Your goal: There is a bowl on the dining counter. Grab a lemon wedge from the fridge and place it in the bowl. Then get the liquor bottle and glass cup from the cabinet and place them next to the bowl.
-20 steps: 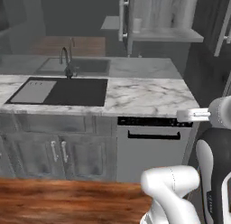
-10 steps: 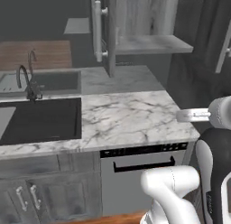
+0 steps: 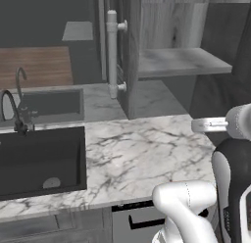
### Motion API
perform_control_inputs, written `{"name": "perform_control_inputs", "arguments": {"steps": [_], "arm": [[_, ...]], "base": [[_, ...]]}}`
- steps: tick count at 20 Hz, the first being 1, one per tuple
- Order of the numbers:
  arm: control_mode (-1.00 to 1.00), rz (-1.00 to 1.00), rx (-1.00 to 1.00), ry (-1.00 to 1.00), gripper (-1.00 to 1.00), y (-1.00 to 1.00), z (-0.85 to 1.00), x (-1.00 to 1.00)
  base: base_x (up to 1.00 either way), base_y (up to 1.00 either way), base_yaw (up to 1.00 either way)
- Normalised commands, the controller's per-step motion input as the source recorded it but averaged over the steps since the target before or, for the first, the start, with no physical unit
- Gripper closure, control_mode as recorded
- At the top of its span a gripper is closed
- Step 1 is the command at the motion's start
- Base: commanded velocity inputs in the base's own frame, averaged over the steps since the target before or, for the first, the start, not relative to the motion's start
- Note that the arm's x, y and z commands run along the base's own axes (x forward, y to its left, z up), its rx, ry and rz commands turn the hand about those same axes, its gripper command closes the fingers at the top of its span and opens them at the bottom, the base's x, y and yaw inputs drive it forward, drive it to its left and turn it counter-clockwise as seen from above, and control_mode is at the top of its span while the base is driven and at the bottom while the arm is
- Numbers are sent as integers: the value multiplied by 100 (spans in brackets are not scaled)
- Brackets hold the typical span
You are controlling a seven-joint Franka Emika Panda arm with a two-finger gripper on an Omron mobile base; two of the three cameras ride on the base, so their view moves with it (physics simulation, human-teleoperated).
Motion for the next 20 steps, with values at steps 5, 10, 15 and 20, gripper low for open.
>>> {"name": "perform_control_inputs", "arguments": {"steps": [5,10,15,20], "arm": [[100,0,0,0,-100,0,0,0],[100,0,0,0,-100,0,0,0],[-100,9,-3,-1,-100,0,3,32],[-100,42,-8,-20,-100,-6,15,18]], "base": [[89,0,0],[64,0,0],[0,0,0],[0,0,0]]}}
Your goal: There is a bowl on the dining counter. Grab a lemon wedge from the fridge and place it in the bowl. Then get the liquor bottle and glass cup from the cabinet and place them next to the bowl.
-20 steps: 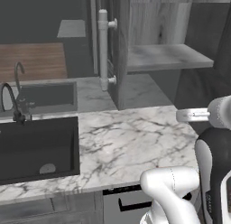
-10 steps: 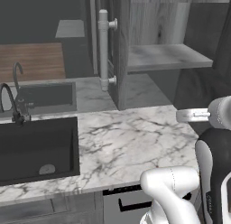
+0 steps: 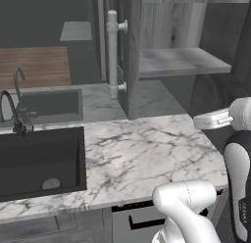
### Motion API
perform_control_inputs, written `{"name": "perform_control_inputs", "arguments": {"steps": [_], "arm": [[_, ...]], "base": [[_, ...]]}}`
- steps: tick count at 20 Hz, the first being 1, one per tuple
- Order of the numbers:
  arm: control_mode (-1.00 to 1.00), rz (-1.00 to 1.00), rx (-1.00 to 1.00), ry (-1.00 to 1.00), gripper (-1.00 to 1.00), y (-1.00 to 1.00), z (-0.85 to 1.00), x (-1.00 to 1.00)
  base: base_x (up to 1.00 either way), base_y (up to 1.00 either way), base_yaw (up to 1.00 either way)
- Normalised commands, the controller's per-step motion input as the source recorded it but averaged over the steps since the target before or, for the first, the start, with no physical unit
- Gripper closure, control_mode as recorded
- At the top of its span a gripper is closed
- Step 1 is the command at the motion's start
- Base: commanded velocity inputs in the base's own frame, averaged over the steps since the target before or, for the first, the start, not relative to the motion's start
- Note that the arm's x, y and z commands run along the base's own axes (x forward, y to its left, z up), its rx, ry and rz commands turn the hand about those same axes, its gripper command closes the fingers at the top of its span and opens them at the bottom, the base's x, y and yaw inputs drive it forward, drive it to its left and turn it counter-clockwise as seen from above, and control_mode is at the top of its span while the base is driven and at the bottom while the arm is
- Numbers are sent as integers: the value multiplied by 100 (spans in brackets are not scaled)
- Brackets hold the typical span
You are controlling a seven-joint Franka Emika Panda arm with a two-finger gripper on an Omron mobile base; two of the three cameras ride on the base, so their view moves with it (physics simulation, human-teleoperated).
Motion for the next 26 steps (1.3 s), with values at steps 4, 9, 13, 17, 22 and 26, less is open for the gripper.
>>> {"name": "perform_control_inputs", "arguments": {"steps": [4,9,13,17,22,26], "arm": [[-100,49,-17,-28,-100,-4,26,3],[-100,28,-35,-23,-100,22,52,-6],[-100,12,-35,-13,-100,44,52,0],[-100,10,-27,-6,-100,26,36,0],[-100,5,-11,0,-100,-3,0,2],[-100,1,-5,0,-100,-12,-1,13]], "base": [[0,0,0],[0,0,0],[0,0,0],[0,0,0],[0,0,0],[0,0,0]]}}
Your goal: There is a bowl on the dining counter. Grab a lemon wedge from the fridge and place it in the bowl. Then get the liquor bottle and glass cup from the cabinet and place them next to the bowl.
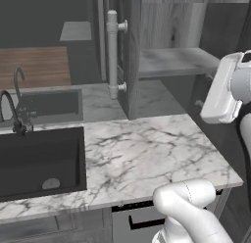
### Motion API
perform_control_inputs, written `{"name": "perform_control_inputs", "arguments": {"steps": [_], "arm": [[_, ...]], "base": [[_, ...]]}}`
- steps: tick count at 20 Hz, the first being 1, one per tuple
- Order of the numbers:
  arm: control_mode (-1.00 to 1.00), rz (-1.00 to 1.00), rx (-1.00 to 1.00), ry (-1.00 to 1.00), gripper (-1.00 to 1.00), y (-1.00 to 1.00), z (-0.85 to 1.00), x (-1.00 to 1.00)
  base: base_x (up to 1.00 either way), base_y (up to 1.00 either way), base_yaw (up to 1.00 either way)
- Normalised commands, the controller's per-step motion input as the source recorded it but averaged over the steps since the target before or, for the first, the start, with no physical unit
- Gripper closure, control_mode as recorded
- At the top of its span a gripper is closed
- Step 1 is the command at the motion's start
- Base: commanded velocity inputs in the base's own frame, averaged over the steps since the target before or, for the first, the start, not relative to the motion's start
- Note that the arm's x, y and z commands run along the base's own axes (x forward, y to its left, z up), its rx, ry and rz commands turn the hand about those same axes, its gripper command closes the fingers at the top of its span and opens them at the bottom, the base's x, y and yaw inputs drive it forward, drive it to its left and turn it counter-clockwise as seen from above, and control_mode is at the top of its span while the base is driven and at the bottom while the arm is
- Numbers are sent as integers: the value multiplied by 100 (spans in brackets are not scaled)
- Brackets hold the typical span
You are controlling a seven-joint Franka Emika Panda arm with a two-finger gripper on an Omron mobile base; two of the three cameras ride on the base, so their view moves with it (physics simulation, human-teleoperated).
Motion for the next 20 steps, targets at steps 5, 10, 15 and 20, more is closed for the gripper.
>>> {"name": "perform_control_inputs", "arguments": {"steps": [5,10,15,20], "arm": [[-100,8,-20,-12,-100,0,20,7],[-100,14,-18,-16,-100,0,13,26],[-100,14,-18,-9,-100,0,15,20],[-100,13,-20,-7,-100,8,6,28]], "base": [[0,0,0],[0,0,0],[0,0,0],[0,0,0]]}}
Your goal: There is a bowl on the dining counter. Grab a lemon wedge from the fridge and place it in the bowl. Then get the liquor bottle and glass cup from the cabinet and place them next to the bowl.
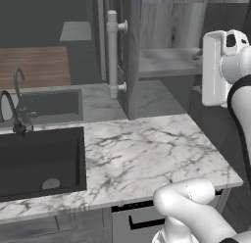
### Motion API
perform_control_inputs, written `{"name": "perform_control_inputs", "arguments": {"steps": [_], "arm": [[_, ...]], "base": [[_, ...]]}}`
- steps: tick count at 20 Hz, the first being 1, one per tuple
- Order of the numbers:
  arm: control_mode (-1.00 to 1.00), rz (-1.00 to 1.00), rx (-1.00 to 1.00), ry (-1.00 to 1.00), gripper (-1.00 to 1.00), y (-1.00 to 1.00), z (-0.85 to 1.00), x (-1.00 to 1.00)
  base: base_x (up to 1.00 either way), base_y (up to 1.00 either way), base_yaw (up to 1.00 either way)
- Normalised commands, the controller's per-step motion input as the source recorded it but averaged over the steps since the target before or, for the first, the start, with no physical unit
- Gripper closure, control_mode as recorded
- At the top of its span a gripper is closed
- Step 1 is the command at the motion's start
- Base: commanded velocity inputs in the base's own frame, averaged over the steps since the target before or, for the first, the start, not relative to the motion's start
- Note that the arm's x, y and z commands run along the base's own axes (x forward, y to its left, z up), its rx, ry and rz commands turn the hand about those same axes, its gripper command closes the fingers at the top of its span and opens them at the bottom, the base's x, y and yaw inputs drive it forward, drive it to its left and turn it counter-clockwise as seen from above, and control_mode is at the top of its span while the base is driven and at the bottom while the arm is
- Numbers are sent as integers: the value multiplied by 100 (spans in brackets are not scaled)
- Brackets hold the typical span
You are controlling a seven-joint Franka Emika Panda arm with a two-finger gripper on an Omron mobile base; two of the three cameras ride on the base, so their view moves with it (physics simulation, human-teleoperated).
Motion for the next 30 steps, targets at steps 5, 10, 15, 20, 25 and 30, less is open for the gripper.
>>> {"name": "perform_control_inputs", "arguments": {"steps": [5,10,15,20,25,30], "arm": [[-100,9,-17,0,-100,10,8,26],[-100,6,-13,-1,-100,2,0,29],[-100,6,-5,-1,-100,5,-2,50],[-100,8,0,0,-100,9,-3,65],[-100,8,0,-1,-100,13,-7,68],[-100,5,-2,0,-100,16,-13,62]], "base": [[0,0,0],[0,0,0],[0,0,0],[0,0,0],[0,0,0],[0,0,0]]}}
